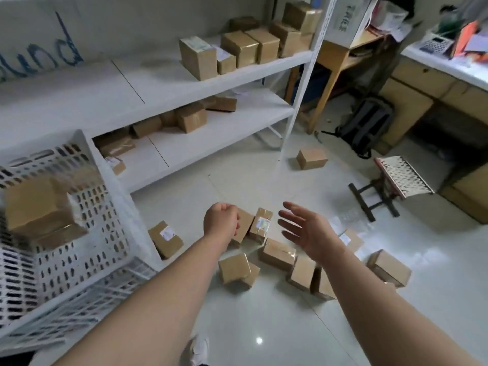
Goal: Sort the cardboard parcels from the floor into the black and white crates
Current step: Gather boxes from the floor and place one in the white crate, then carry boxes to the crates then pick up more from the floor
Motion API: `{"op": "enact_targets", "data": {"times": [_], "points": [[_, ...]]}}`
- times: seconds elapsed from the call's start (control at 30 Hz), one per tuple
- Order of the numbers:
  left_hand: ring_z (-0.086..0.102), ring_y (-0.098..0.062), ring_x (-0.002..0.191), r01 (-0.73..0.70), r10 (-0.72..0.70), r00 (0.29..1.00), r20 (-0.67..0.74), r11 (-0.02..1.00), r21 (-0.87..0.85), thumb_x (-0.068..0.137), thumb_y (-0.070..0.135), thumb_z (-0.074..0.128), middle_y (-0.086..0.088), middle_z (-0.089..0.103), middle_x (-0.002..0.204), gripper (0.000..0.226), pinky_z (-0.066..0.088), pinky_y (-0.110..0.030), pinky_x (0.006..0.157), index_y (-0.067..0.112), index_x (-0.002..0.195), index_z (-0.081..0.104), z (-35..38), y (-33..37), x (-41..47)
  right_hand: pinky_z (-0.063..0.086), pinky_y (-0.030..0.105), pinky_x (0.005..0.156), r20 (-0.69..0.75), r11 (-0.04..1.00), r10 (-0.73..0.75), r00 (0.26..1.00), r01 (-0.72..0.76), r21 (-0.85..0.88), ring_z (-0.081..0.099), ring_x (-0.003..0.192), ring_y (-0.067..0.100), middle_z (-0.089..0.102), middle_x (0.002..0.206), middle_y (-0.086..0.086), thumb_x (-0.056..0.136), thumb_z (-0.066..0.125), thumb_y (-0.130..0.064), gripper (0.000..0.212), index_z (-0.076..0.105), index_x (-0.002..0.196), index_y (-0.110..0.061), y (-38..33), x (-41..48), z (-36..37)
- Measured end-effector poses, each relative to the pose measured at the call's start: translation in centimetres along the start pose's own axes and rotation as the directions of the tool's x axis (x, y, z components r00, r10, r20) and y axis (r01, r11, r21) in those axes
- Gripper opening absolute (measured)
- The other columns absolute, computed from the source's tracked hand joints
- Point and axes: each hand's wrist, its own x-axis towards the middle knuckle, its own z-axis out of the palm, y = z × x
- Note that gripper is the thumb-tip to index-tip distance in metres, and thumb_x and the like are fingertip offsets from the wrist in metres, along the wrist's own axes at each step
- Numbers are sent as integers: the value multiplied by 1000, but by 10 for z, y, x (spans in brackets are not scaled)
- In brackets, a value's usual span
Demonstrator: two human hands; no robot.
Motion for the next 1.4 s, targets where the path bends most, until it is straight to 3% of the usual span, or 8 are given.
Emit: {"op": "enact_targets", "data": {"times": [0.2,0.37,0.6,0.77,0.93,1.03,1.13,1.4], "points": [[56,-20,65,138,-138,990,-9,985,102,95,14,45,-6,61,76,15,51,-33,67,9,91,59,26,-64,44,51,30,73,-102,993,111,989,-107,46,61,106,23,65,117,6,97,50,-18,27,66,120,-17,52,35,-35],[54,-22,69,193,-194,981,-9,970,148,95,13,45,-7,59,75,20,49,-32,67,11,78,55,39,-120,98,45,32,89,-150,992,125,981,-125,7,62,99,20,68,107,3,95,51,-16,22,68,109,-21,106,94,-54],[43,-23,63,300,-323,946,34,908,294,82,28,51,-5,52,71,16,34,-29,63,14,74,53,49,-258,187,45,34,88,-162,984,152,975,-164,-66,62,106,20,69,111,1,94,54,-17,26,68,115,-21,217,207,-84],[51,-31,71,377,-399,917,1,869,320,91,25,52,-16,53,77,28,35,-28,61,-1,97,60,64,-371,258,44,33,86,-152,964,158,976,-186,-188,60,105,19,68,110,0,93,58,-14,23,69,111,-23,309,296,-109],[49,-27,93,368,-369,927,-68,861,352,97,20,46,-8,51,91,12,46,-37,93,9,95,50,87,-457,324,44,36,99,-121,948,164,979,-191,-255,57,112,21,64,119,2,98,50,-17,23,66,114,-21,390,382,-127],[46,-24,79,392,-398,916,-54,856,338,97,17,43,-4,44,76,13,44,-32,80,11,86,47,94,-494,353,42,40,104,-101,942,166,981,-188,-279,57,114,23,65,119,4,98,49,-20,19,68,103,-19,425,423,-131],[56,-26,77,375,-389,921,6,893,247,95,16,44,-13,61,90,14,46,-29,68,9,91,55,98,-511,378,45,35,94,-68,939,140,988,-154,-307,60,102,22,68,108,11,96,51,-18,23,71,103,-8,442,451,-132],[61,-27,96,77,-112,990,85,937,340,93,17,48,-6,66,105,19,50,-38,87,18,95,67,123,-515,387,45,33,80,-174,947,150,973,-192,-259,69,84,23,73,95,15,93,53,-17,25,68,103,1,453,451,-163]]}}
